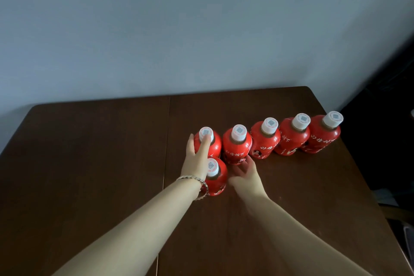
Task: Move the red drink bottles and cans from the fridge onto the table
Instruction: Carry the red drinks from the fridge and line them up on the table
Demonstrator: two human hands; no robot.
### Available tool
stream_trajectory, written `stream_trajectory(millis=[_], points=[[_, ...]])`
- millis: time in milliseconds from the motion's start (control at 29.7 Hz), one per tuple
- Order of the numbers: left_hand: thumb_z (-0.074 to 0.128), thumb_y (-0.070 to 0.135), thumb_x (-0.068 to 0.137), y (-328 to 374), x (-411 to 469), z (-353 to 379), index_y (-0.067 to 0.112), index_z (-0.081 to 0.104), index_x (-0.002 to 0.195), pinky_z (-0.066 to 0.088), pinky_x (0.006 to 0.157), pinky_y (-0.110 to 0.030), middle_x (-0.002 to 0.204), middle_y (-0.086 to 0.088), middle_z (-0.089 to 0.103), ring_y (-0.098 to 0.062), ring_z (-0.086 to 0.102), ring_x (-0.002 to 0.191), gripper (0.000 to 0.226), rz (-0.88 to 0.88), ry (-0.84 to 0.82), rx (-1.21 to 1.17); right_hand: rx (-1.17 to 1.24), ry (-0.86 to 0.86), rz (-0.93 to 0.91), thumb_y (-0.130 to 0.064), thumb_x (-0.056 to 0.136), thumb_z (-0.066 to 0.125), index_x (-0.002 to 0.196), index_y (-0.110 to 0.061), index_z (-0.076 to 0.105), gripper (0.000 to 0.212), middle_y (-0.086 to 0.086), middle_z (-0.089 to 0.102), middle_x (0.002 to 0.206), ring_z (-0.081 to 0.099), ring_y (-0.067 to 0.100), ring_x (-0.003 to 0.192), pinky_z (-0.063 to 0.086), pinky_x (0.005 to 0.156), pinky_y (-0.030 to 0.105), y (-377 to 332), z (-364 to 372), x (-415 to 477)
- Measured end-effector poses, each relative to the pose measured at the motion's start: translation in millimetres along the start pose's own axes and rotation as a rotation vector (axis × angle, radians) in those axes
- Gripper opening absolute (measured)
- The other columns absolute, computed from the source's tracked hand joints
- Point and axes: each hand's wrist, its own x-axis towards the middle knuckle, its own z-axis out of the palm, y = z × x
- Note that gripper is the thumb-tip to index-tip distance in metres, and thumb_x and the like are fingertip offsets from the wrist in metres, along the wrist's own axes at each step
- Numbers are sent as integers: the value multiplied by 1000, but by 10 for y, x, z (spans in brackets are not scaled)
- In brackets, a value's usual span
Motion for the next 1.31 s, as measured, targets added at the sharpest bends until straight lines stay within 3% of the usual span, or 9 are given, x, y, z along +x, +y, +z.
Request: stream_trajectory(millis=[101,235,437,572,672,807,1076,1177,1311], points=[[37,59,91,31,-11,-20,34,13,148,27,111,-43,154,-1,26,-26,34,137,67,-23,2,34,-39,-21,-11,20,79,48,147,-20,21,84,-1,45,139,42,15,133,40,107,39,-40,31,-38],[28,58,93,131,-119,-70,26,14,149,26,110,-42,152,-6,31,-30,35,136,66,-53,14,260,-508,-82,1,-1,87,52,137,-6,41,51,6,55,122,51,23,124,46,94,31,-131,-114,-191],[49,32,91,198,-663,-256,13,52,120,42,90,-32,123,-11,59,-27,57,110,35,46,147,563,-1006,-163,-23,-15,87,50,126,-19,54,40,2,56,129,58,20,113,49,90,28,-261,-459,-554],[47,28,89,204,-1124,-338,15,58,83,47,74,-31,83,-5,65,-22,65,82,19,160,-99,826,-1225,-221,-7,-19,90,47,125,-19,52,36,3,55,126,61,22,105,51,81,30,-437,-675,-884],[45,31,92,273,-1450,-349,16,59,84,42,68,-27,85,-6,62,-22,62,80,22,240,-234,1136,-1374,-225,2,-21,92,46,125,-14,54,35,5,56,126,59,23,110,50,87,32,-551,-798,-1244],[40,34,95,431,-1795,-301,14,58,96,43,71,-27,92,-5,60,-23,62,87,27,441,-270,1354,-1420,-132,16,-22,93,45,118,-9,59,32,6,62,111,60,21,94,51,79,30,-618,-968,-1818],[41,35,95,464,-2804,343,21,58,101,48,74,-30,89,4,59,-16,60,84,22,892,-536,1387,-1242,261,100,-19,95,45,117,-6,60,30,14,62,119,58,31,112,45,88,35,-336,-1566,-3445],[42,34,95,373,-3434,788,22,58,101,48,78,-31,100,2,64,-18,61,91,21,1052,-680,1390,-1173,407,170,-19,93,48,114,-7,63,28,13,64,114,60,30,109,48,88,35,-76,-1897,-4198],[43,32,93,128,-4515,1402,18,59,103,46,86,-32,111,-3,64,-24,60,102,24,1293,-853,1394,-1028,700,257,-23,95,49,113,-10,64,26,6,64,103,60,18,91,48,76,23,362,-2350,-5348]])
